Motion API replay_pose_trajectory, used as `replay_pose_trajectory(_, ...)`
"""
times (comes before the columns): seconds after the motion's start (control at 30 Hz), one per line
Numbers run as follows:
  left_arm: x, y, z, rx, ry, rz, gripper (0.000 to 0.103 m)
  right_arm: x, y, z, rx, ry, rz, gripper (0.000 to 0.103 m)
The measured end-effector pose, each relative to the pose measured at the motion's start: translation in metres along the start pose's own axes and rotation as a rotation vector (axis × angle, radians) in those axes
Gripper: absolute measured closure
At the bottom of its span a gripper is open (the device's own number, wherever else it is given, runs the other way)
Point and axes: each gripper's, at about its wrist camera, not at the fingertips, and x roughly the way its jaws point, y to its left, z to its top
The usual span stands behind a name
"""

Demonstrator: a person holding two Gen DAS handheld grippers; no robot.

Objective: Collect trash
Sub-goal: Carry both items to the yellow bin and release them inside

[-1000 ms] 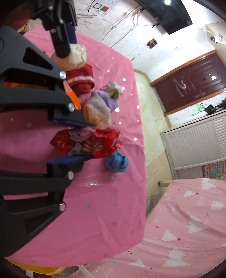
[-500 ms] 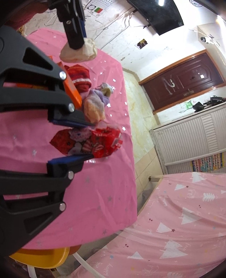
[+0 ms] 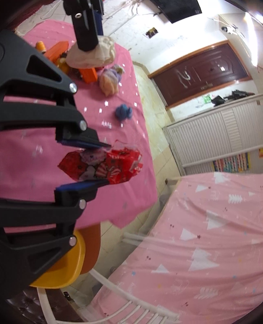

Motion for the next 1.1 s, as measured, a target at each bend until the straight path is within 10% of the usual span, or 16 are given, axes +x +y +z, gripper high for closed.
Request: replay_pose_trajectory(1.1,0.137,-0.174,-0.011,0.170,0.199,-0.077,0.060,0.011,-0.169,-0.079,0.249,0.115,-0.107,0.075)
